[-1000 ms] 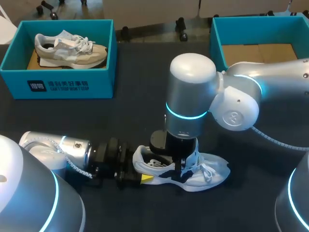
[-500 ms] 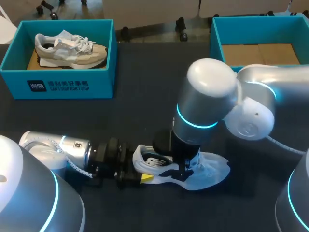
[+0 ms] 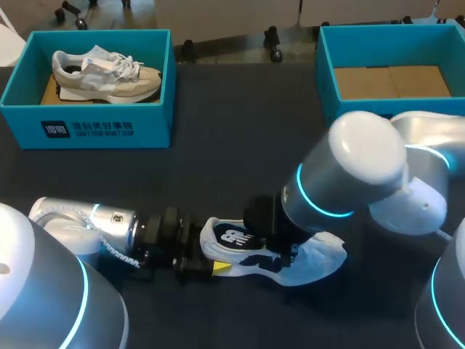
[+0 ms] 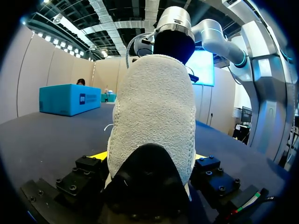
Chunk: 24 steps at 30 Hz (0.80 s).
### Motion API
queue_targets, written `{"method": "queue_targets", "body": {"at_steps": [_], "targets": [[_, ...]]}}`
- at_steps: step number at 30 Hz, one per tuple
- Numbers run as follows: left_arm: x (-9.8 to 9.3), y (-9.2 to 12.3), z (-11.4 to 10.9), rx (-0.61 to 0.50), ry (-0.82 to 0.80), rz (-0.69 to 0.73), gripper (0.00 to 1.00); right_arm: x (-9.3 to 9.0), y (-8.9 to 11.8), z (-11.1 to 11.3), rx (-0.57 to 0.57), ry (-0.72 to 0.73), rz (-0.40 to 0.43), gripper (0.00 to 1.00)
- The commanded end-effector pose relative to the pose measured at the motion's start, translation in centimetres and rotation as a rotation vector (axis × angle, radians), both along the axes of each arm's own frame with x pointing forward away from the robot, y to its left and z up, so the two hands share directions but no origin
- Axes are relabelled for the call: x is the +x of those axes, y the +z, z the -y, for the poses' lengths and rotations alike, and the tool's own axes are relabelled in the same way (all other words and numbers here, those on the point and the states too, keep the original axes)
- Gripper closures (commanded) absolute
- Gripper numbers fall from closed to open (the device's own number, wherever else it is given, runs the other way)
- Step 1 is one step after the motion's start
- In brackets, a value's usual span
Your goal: Take the shoe out of the shoebox, open the shoe tongue, remove and reinsert the insole, then place the shoe into the shoebox
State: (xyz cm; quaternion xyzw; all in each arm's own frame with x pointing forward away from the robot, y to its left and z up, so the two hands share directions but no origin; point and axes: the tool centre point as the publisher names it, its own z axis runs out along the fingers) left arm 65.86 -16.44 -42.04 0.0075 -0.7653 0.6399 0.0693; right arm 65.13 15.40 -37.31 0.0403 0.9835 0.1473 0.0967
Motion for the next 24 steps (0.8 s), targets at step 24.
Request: {"method": "queue_targets", "body": {"at_steps": [24], "targets": [[0.1, -0.2, 0.1, 0.002, 0.001, -0.001, 1.0, 1.1, 2.4, -1.7, 0.086, 0.298, -0.013, 1.0]]}}
